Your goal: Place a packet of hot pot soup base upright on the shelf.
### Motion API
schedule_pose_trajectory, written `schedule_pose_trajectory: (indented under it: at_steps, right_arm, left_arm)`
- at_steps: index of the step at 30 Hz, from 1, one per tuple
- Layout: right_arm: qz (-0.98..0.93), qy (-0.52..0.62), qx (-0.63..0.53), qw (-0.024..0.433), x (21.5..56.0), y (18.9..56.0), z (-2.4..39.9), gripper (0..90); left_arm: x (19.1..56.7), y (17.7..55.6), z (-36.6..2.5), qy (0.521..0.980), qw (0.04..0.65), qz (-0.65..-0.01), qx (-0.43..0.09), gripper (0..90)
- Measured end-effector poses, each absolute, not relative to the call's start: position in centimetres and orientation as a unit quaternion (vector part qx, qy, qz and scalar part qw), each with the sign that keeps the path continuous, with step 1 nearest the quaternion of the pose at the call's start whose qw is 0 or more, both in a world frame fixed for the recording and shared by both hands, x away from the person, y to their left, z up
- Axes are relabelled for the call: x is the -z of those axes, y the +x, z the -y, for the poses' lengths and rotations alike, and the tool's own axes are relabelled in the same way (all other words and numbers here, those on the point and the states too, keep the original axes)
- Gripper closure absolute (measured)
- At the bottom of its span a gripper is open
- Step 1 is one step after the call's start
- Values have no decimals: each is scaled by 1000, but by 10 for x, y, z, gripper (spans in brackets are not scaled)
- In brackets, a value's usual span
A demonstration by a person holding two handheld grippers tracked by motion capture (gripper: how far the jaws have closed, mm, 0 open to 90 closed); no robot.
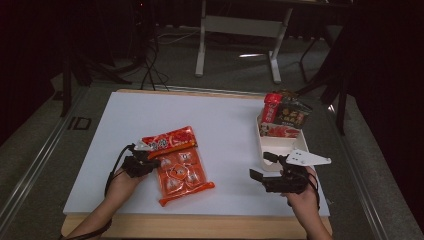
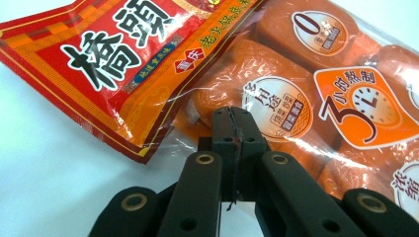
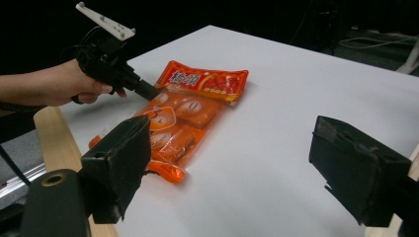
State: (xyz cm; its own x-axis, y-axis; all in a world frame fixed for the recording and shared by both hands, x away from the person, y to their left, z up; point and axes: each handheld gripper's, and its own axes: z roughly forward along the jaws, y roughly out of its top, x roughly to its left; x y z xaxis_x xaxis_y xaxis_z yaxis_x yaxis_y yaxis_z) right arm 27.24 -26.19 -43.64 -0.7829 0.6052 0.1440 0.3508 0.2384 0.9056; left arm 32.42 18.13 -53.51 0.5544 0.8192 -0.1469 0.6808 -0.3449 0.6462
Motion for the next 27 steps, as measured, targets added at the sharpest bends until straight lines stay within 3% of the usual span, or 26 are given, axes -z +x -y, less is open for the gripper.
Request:
schedule_pose_trajectory:
  at_steps: [27]
  right_arm:
    - [-774,309,-537,131,440,272,268,162]
  left_arm:
    - [536,345,-126,838,353,-408,-83,898]
